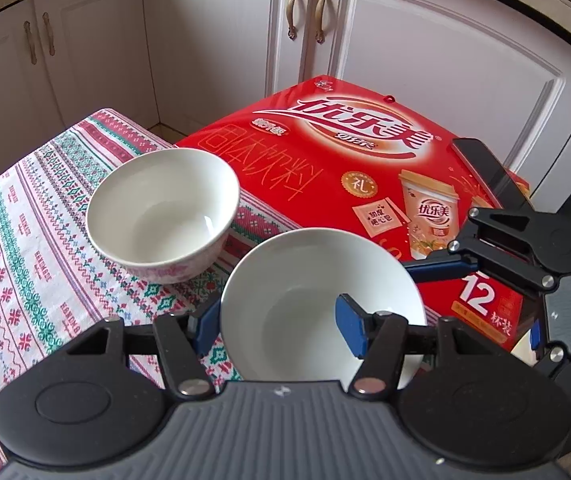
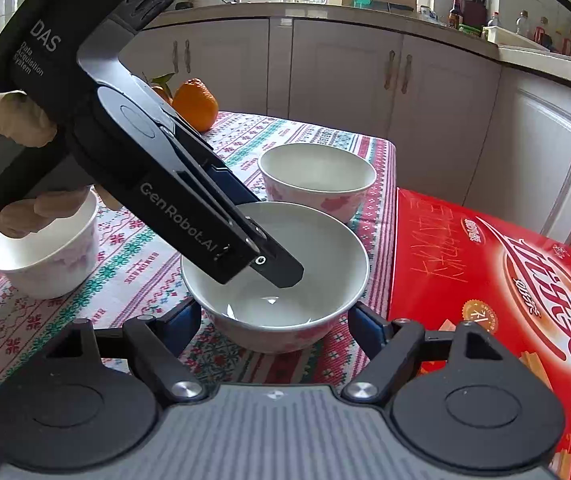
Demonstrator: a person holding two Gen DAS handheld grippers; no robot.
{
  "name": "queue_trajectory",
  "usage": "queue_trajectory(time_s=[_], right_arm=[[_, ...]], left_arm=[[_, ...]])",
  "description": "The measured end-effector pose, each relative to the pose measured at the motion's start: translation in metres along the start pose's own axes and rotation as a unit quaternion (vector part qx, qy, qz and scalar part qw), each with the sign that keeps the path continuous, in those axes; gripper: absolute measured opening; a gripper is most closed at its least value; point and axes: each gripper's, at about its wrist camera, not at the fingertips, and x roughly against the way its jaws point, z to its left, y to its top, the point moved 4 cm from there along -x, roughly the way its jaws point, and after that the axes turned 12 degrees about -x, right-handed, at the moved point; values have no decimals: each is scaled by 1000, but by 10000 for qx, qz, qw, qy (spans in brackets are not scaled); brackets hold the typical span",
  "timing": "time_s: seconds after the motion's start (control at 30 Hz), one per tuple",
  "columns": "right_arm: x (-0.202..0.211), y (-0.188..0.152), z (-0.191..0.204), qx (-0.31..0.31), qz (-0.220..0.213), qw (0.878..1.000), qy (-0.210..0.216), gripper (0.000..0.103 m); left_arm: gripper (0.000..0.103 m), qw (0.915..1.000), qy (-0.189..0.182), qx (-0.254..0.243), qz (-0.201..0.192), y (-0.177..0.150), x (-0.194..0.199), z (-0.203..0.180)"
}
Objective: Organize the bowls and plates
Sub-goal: 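Lift the second bowl with the left gripper and lower it into the placed bowl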
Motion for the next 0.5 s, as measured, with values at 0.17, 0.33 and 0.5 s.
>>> queue_trajectory(time_s=[0.17, 0.33, 0.5], right_arm=[[11, 3, 9, 149, -17, 9999, 35, 84], [22, 4, 21, 206, -2, 9997, 107, 84], [33, 6, 36, 284, -31, 9994, 197, 84]], left_arm=[[60, 10000, 2, 41, -83, -5, 16, -3], [60, 9998, 50, 37, -190, -10, 38, -8], [60, 9995, 132, 91, -275, -18, 57, -11]])
